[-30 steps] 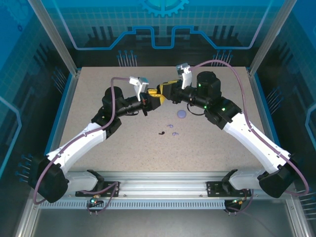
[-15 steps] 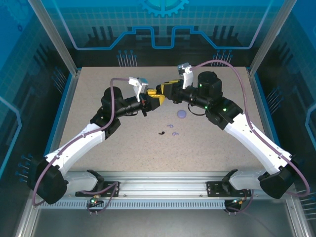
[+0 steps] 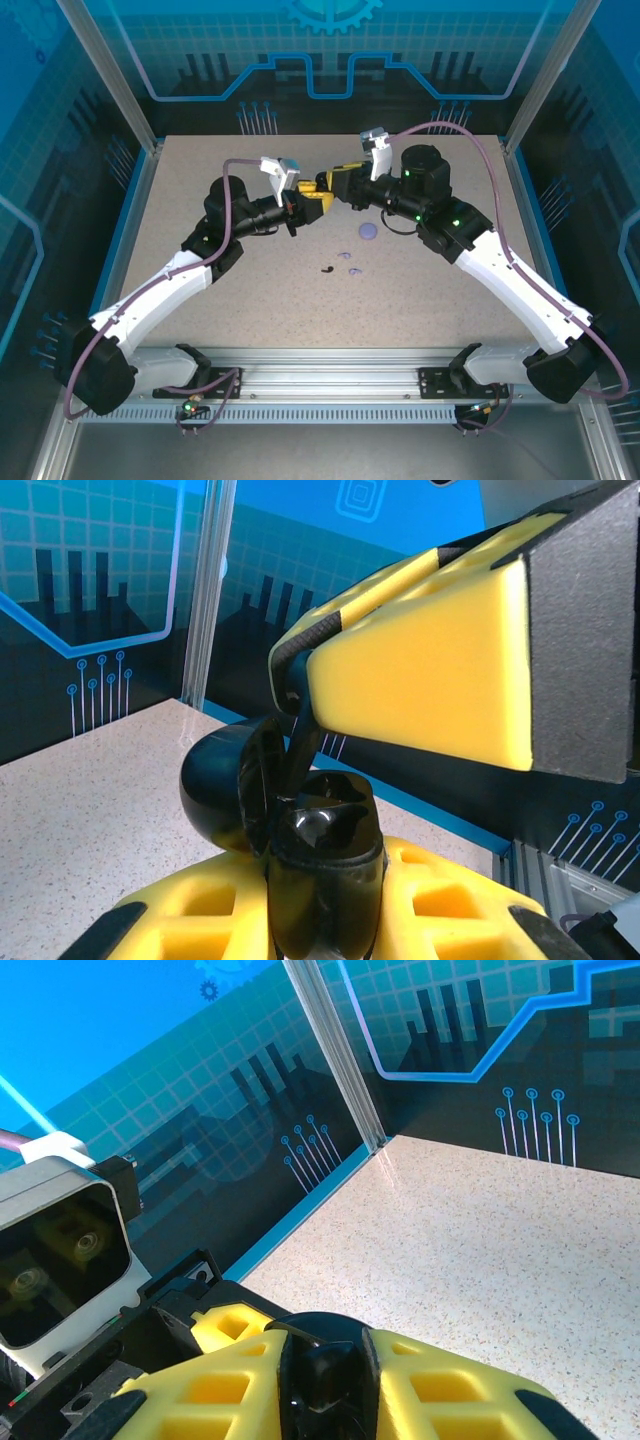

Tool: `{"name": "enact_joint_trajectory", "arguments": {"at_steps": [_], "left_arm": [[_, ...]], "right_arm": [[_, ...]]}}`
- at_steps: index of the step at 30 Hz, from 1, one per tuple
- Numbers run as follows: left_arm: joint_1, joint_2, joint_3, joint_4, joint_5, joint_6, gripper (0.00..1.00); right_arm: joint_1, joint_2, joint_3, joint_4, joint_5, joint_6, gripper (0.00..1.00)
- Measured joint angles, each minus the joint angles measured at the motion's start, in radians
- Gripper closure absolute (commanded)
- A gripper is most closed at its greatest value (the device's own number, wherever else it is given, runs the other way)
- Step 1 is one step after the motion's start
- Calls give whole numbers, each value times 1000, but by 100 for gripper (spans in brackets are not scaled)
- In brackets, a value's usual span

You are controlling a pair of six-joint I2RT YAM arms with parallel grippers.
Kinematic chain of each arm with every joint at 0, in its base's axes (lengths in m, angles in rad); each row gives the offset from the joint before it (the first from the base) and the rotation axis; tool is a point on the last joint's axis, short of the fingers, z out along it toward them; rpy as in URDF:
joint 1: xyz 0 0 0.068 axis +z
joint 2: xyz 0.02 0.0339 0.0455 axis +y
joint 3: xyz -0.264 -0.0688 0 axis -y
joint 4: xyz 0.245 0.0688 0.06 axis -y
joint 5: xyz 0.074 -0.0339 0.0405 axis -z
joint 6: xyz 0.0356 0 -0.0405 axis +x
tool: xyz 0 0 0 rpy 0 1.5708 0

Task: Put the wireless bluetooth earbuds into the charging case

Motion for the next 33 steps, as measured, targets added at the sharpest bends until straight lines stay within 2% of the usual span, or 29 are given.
{"name": "enact_joint_trajectory", "arguments": {"at_steps": [33], "left_arm": [[-9,0,7,-12,-18,73,79]], "right_arm": [[0,-10,39,-63,-59,-4,74]]}}
